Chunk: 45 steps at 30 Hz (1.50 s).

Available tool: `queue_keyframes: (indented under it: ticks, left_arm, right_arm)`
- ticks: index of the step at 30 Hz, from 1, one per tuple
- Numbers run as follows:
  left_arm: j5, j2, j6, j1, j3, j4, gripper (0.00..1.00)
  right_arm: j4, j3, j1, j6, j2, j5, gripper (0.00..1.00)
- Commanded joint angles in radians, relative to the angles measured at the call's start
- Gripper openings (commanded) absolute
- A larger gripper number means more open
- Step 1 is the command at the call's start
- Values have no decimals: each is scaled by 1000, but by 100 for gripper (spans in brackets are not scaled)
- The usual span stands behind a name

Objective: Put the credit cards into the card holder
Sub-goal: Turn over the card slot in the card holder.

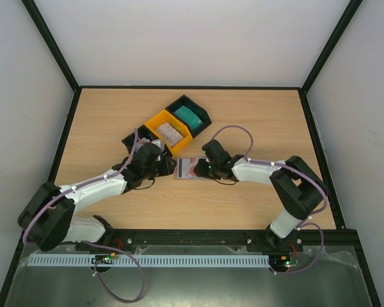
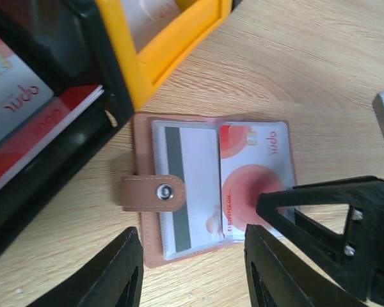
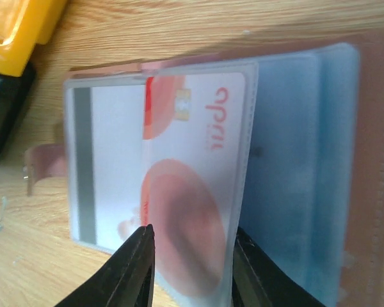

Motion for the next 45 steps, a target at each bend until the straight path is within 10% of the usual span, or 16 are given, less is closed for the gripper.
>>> queue_keyframes:
  ticks: [1,22,45]
  left_arm:
    - [-13,-30,8,29,-15,-48,45]
    - [132,-5,16,85,-17,-1,48]
    - [-122,-241,67,153,14,-208,64]
  right_arm:
    - [-9,42,24,16,-9,-16,32]
    - [22,102,57,-15,7,-53,37]
    - [158,121,73,12,70,-141,52]
